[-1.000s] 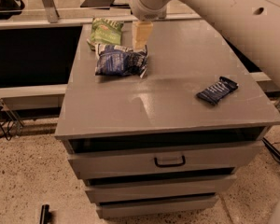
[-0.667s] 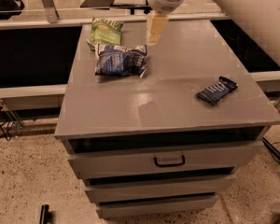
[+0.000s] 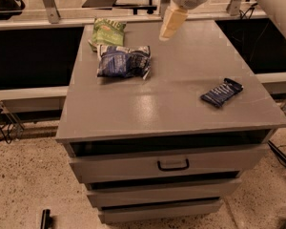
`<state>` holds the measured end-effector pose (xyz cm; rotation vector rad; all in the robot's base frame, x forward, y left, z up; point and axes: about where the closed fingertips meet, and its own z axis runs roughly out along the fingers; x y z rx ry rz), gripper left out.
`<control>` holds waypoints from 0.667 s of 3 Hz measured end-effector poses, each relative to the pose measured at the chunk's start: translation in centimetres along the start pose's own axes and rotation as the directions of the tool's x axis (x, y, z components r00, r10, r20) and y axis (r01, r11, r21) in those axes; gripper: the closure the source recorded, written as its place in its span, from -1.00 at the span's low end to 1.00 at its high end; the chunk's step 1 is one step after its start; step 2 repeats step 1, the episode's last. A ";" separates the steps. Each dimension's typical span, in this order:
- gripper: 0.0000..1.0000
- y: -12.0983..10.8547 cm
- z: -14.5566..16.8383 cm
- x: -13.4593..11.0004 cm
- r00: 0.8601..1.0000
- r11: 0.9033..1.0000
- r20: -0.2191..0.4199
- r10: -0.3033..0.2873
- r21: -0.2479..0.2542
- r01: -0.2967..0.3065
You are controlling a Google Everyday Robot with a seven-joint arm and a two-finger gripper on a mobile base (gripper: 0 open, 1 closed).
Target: Move blue chip bag near green jalapeno chip bag
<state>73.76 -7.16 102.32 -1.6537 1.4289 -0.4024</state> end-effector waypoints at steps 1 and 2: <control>-1.00 0.0 0.0 0.0 1.000 1.000 0.000 0.000 0.000 0.000; -1.00 0.0 0.0 0.0 1.000 1.000 0.000 0.000 0.000 0.000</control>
Offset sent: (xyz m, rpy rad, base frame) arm 0.0000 0.0000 0.0000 0.0000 0.0000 0.0000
